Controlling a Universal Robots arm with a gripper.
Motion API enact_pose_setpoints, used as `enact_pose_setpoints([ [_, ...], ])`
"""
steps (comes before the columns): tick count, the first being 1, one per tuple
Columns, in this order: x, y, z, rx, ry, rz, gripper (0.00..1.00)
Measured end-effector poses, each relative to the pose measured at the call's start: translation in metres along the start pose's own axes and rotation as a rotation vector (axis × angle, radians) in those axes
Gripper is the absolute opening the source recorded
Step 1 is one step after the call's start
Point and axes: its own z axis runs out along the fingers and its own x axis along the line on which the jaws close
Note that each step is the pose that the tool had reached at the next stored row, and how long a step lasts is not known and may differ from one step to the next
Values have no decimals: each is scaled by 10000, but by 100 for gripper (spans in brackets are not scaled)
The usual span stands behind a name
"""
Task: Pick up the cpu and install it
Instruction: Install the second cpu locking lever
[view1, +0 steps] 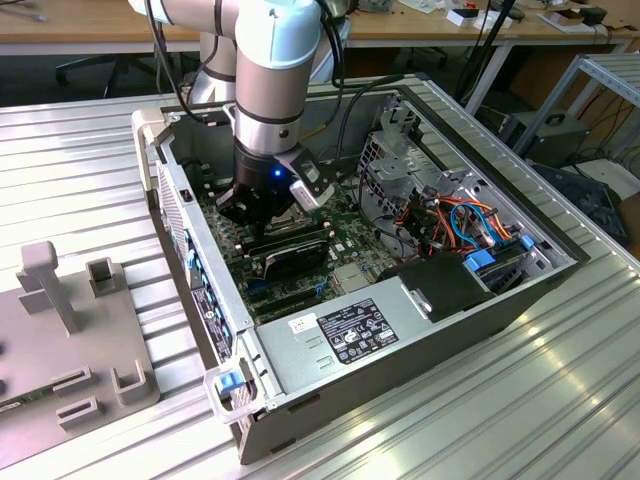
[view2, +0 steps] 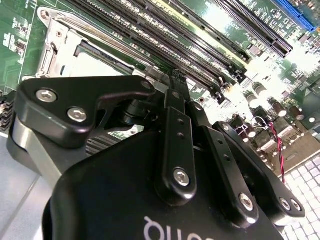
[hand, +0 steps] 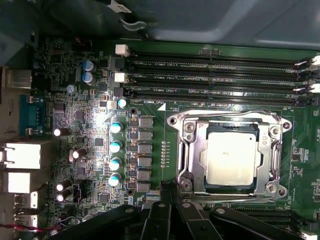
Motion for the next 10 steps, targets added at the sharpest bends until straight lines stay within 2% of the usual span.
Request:
enact_pose_setpoints([
  [4, 0, -2, -65, 9, 11, 0, 11],
  [9, -6, -3, -69, 10, 11, -2, 11],
  [10, -46, -4, -68, 10, 11, 1, 11],
])
